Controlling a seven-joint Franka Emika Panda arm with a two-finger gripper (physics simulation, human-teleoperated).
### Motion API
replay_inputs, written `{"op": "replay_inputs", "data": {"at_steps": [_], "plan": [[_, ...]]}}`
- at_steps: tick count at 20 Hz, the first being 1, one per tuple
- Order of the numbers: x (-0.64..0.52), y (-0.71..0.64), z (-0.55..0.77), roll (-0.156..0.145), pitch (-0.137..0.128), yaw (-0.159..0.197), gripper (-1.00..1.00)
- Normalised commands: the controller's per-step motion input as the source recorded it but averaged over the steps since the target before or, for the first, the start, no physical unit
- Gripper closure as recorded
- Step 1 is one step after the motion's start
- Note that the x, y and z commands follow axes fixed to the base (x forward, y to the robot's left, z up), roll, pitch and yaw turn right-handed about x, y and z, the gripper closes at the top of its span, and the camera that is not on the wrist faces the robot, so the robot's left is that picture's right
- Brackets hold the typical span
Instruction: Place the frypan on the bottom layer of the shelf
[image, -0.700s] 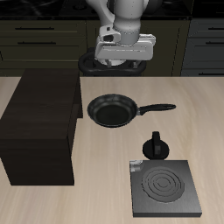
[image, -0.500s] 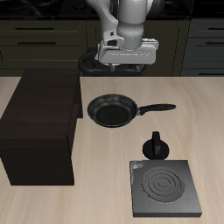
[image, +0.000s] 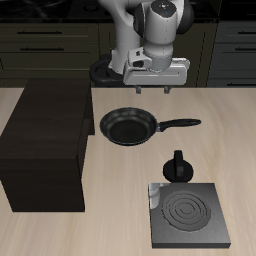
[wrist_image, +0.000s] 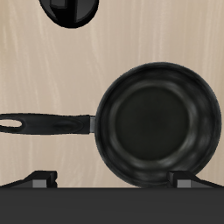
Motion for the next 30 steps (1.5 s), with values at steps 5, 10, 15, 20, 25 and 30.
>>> {"op": "replay_inputs", "data": {"at_steps": [5,10,15,20,25,30], "plan": [[-0.01,0.16,-0.29,0.015,0.032,0.010,-1.00],[-0.03,0.13,-0.28,0.015,0.016,0.038,-1.00],[-0.05,0.02,-0.20,-0.015,-0.051,0.059,-1.00],[-0.10,-0.01,-0.36,-0.013,0.004,0.039,-1.00],[-0.09,-0.02,-0.19,-0.012,-0.005,0.004,-1.00],[0.02,-0.13,-0.37,-0.034,0.044,0.006,-1.00]]}}
